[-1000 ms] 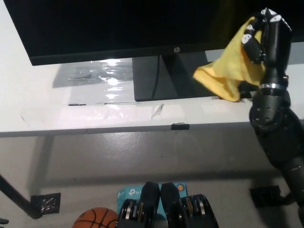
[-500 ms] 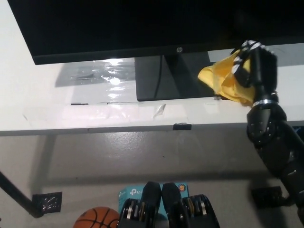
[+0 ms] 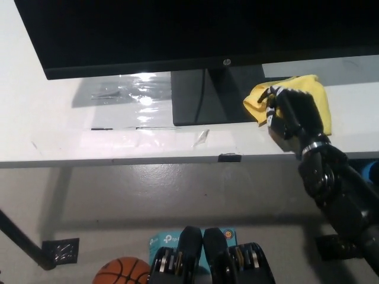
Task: The robot uses its right hand to pick up the cloth kept in the middle of the desk and use it to wipe the monitor in the middle of the desk by swiping its screen twice
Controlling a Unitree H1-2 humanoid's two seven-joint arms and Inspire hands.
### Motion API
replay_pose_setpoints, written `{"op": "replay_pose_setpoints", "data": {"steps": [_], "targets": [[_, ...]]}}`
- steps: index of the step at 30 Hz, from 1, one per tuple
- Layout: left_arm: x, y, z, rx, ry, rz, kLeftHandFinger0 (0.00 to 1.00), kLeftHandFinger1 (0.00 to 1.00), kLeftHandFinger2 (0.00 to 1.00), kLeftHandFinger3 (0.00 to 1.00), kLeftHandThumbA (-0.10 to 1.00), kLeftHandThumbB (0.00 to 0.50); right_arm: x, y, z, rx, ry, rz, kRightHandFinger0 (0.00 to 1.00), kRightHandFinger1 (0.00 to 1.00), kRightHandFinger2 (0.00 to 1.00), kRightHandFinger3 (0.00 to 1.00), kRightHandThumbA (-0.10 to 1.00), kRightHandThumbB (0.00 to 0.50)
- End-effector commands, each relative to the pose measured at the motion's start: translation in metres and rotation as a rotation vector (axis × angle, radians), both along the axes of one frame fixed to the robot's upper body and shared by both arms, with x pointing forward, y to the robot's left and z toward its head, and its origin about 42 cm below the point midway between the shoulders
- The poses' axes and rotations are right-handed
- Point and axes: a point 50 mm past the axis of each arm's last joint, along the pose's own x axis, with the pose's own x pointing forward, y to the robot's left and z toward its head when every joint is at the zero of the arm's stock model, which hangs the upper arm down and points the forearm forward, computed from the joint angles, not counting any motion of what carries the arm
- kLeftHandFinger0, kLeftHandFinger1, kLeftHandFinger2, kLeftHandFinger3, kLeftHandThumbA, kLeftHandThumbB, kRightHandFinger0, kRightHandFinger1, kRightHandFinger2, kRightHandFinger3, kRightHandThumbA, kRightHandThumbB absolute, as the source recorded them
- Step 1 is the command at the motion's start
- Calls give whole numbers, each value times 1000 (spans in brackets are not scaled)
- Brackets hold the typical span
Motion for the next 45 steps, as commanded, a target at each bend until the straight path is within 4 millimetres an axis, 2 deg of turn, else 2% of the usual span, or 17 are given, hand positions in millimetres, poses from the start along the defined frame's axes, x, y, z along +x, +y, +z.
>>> {"op": "replay_pose_setpoints", "data": {"steps": [1, 2, 4, 6, 7, 9, 17, 21, 25, 35, 38, 39, 41, 42, 43, 44, 45], "targets": [[-3, 8, 12, 47, -19, 24, 217, 249, 375, 536, 271, 48, -16, -13, 52, -194, 300, -34, 865, 1000, 1000, 1000, 553, 101], [-3, 9, 13, 51, -26, 26, 215, 248, 377, 537, 269, 43, -17, -11, 55, -185, 313, -32, 1000, 1000, 1000, 1000, 601, 149], [-3, 9, 12, 54, -36, 26, 198, 234, 362, 522, 257, 48, -21, -12, 58, -211, 318, -38, 1000, 1000, 1000, 1000, 677, 276], [-3, 10, 11, 54, -33, 31, 194, 231, 353, 515, 260, 55, -23, -14, 59, -221, 318, -38, 1000, 1000, 1000, 1000, 725, 324], [-2, 10, 11, 49, -31, 33, 197, 231, 349, 509, 280, 61, -25, -14, 60, -251, 315, -44, 1000, 1000, 1000, 1000, 882, 422], [-4, 9, 9, 46, -25, 26, 222, 248, 361, 527, 302, 65, -29, -15, 60, -265, 291, -58, 1000, 1000, 1000, 1000, 945, 500], [-6, 8, 7, 36, -24, 23, 207, 236, 352, 525, 265, 55, -36, -13, 73, -232, 263, -47, 1000, 1000, 1000, 1000, 979, 500], [-5, 8, 7, 46, -16, 23, 235, 259, 372, 535, 315, 67, -45, -13, 81, -218, 250, -28, 1000, 1000, 1000, 1000, 1000, 500], [-4, 7, 7, 47, -19, 26, 209, 234, 354, 518, 256, 55, -78, -17, 101, -121, 202, 41, 1000, 1000, 1000, 1000, 1000, 500], [-3, 9, 10, 57, -34, 24, 177, 206, 322, 490, 272, 62, -155, -37, 132, 47, 127, 130, 1000, 1000, 1000, 1000, 864, 355], [0, 10, 13, 72, -14, 22, 189, 219, 332, 507, 288, 59, -172, -41, 124, 110, 107, 103, 1000, 1000, 1000, 1000, 816, 298], [0, 9, 13, 69, -7, 24, 192, 228, 347, 514, 305, 62, -178, -42, 117, 160, 102, 78, 1000, 1000, 1000, 1000, 765, 270], [0, 9, 14, 66, -15, 21, 209, 238, 354, 518, 327, 72, -187, -42, 94, 332, 34, 6, 1000, 1000, 1000, 1000, 516, 191], [0, 8, 13, 63, -13, 19, 209, 238, 354, 518, 323, 72, -188, -43, 92, 339, 31, 1, 1000, 1000, 1000, 1000, 509, 179], [-1, 7, 10, 60, -18, 19, 199, 229, 345, 515, 308, 70, -194, -46, 72, 449, -3, -44, 911, 1000, 1000, 1000, 408, 119], [0, 8, 9, 54, -26, 17, 195, 226, 339, 508, 298, 75, -195, -46, 64, 510, -8, -47, 855, 1000, 1000, 1000, 341, 105], [0, 9, 9, 51, -27, 18, 192, 224, 340, 503, 270, 64, -196, -45, 57, 558, -9, -62, 697, 853, 1000, 1000, 287, 86]]}}
